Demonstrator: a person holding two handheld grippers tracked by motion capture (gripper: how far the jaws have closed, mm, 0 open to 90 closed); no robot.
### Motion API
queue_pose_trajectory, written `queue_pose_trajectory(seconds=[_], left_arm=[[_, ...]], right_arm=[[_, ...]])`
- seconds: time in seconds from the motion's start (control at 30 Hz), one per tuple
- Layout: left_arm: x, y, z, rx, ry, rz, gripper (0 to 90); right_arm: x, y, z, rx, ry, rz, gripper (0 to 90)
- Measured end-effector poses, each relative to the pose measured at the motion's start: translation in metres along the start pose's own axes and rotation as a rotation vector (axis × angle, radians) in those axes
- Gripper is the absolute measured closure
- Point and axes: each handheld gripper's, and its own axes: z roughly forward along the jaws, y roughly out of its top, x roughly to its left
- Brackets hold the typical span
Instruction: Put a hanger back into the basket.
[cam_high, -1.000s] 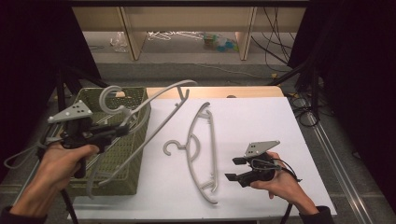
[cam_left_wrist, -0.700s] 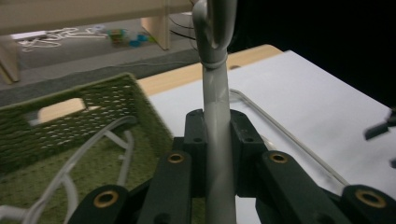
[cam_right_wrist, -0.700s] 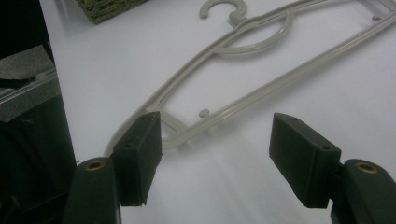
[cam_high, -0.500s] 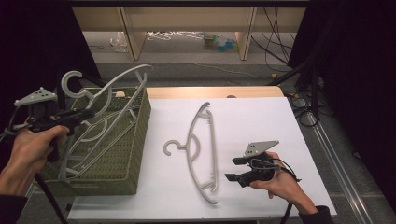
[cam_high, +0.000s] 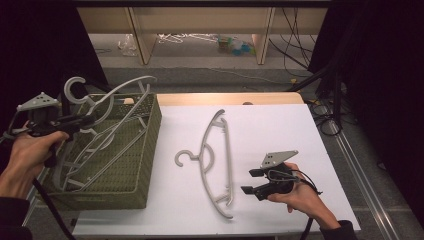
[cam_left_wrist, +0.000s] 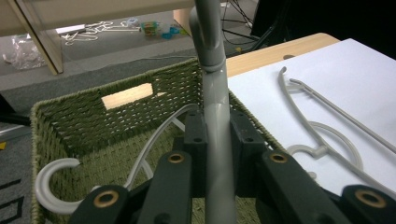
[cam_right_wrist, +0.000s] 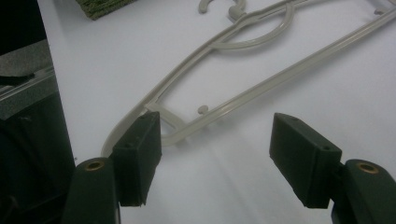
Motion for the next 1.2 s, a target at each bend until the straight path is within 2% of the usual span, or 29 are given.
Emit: queue_pose_trajectory(seconds=[0.2,0.27,0.33,0.53,0.67,0.83,1.03,1.1,1.2], left_arm=[[0.016,-0.012,0.004,0.021,-0.005,-0.041,78.9],[0.021,-0.014,0.005,0.006,-0.007,-0.071,78.8],[0.025,-0.014,0.005,0.008,-0.008,-0.078,78.9],[0.033,-0.015,0.011,0.06,0.027,-0.044,78.9],[0.037,-0.021,0.015,0.088,-0.005,-0.035,78.9],[0.039,-0.029,0.011,0.07,-0.036,-0.02,78.9],[0.04,-0.036,0.012,0.079,-0.079,-0.028,78.8],[0.039,-0.036,0.014,0.086,-0.083,-0.02,78.8],[0.038,-0.036,0.018,0.108,-0.066,-0.022,78.7]], right_arm=[[0.0,0.0,0.0,0.006,0.0,-0.002,34.9],[0.0,-0.001,0.0,0.009,0.004,-0.002,34.9],[0.0,0.0,0.0,0.009,0.005,-0.002,34.9],[-0.001,-0.001,0.002,0.017,0.003,-0.003,34.9],[0.0,-0.001,0.001,0.014,0.004,-0.006,34.9],[-0.001,-0.001,0.001,0.016,-0.007,-0.004,34.8],[-0.001,-0.001,0.002,0.022,-0.002,-0.008,34.8],[-0.001,-0.001,0.001,0.021,-0.001,-0.005,34.8],[-0.001,-0.001,0.002,0.02,-0.007,-0.004,34.8]])
